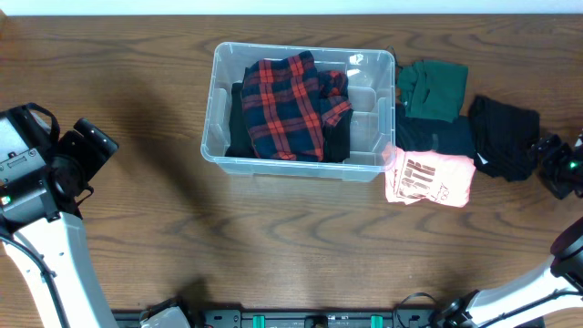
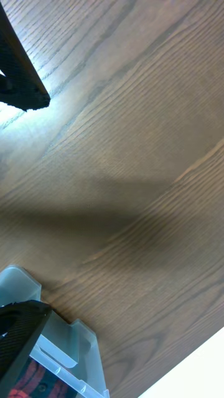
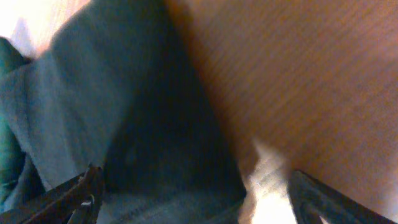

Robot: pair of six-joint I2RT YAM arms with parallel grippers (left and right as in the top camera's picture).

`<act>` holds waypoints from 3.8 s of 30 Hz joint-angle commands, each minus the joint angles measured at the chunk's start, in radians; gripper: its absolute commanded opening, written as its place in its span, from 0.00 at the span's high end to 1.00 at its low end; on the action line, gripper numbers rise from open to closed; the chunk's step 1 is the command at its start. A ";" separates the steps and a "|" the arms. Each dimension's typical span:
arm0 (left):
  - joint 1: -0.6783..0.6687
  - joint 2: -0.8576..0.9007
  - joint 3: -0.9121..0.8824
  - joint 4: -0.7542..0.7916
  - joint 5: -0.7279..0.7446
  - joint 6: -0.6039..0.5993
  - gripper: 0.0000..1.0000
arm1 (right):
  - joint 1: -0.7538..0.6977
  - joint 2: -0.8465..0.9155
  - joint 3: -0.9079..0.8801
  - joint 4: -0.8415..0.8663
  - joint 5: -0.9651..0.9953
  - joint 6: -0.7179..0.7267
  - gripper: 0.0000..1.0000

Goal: Pack container
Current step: 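Reach the right gripper to the black garment at right and grasp it, then carry the black garment with the right gripper and drop it into the bin, then move the right gripper to the green shirt and grasp it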

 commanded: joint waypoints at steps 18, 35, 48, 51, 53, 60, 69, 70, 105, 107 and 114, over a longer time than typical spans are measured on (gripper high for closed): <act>0.004 0.004 -0.002 -0.003 -0.012 0.021 0.02 | 0.096 0.162 0.014 -0.006 -0.117 -0.064 0.93; 0.004 0.004 -0.002 -0.003 -0.012 0.021 0.02 | 0.176 -0.432 0.014 0.239 -0.562 0.322 0.99; 0.004 0.004 -0.002 -0.003 -0.012 0.021 0.02 | 0.761 -0.472 0.014 0.566 -0.349 0.600 0.99; 0.004 0.004 -0.002 -0.003 -0.012 0.021 0.02 | 0.953 -0.420 0.014 0.682 -0.221 0.615 0.99; 0.004 0.004 -0.002 -0.003 -0.012 0.021 0.02 | 1.074 -0.379 0.014 0.748 -0.104 0.616 0.99; 0.004 0.004 -0.002 -0.003 -0.012 0.021 0.02 | 1.373 -0.166 0.014 1.003 0.104 0.687 0.99; 0.004 0.004 -0.002 -0.003 -0.012 0.021 0.02 | 1.278 -0.053 0.014 0.656 0.146 0.543 0.99; 0.004 0.004 -0.002 -0.003 -0.012 0.021 0.02 | 1.262 -0.053 0.014 0.620 0.158 0.520 0.99; 0.004 0.004 -0.002 -0.003 -0.012 0.021 0.02 | 0.593 -0.451 0.014 0.138 0.178 0.105 0.12; 0.004 0.004 -0.002 -0.003 -0.012 0.021 0.02 | 0.539 -0.390 0.014 0.155 0.141 0.124 0.12; 0.004 0.004 -0.002 -0.003 -0.012 0.021 0.02 | 0.481 -0.100 0.014 0.366 0.117 0.248 0.11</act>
